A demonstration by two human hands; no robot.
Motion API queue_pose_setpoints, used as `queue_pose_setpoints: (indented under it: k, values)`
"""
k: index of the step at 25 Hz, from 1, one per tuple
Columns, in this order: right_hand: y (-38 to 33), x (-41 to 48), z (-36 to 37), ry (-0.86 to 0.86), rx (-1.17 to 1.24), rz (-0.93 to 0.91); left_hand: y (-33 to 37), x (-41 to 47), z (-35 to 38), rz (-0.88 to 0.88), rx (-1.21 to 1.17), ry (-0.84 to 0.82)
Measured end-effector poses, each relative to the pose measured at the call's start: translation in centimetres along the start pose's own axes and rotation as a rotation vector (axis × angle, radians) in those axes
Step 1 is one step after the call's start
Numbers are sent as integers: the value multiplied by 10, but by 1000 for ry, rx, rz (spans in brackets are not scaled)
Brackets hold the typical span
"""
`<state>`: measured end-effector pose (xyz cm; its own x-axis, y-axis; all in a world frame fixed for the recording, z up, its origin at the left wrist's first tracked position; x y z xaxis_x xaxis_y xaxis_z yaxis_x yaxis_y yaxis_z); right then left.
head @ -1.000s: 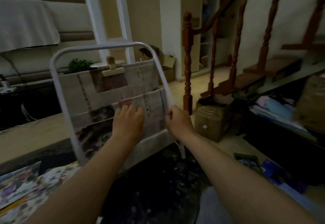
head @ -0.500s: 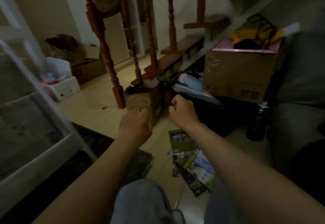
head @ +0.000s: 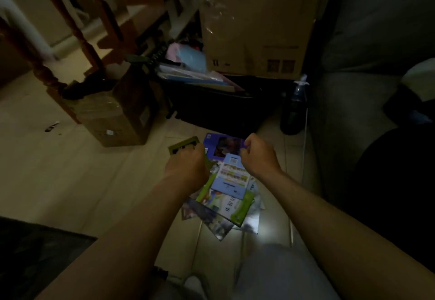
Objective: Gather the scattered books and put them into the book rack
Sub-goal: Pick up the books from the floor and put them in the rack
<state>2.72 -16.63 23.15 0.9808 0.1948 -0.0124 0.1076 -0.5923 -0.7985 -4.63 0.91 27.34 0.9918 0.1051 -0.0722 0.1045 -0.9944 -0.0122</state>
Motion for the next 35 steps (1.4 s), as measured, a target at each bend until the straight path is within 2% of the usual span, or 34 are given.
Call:
queue_pose_setpoints:
  k: [10, 14, 20, 28, 35]
  values:
    - [138, 55, 107, -116, -57, 257, -15, 108, 145, 31, -71, -242]
    - [189, 58, 152, -146, -62, 418, -21, 115, 215, -60, -236, -396]
    - [234, 58, 183, -85, 46, 665, -17, 122, 287, -223, -630, -453]
    - [233, 69, 200, -102, 140, 765, -16, 130, 322, -320, -767, -466]
    - [240, 65, 199, -73, 184, 869, -18, 120, 308, -439, -790, -472]
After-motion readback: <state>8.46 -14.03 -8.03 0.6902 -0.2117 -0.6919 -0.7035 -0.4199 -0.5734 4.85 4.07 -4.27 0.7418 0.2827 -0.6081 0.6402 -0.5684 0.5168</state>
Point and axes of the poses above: each hand's wrist, its own x-axis towards the middle knuckle, its own z-axis out of the palm, y = z × x, the point moved 1 cm from there along x, towards the middle knuckle, and after that the axes turned 6 degrees about x, right-handed, at the moved point
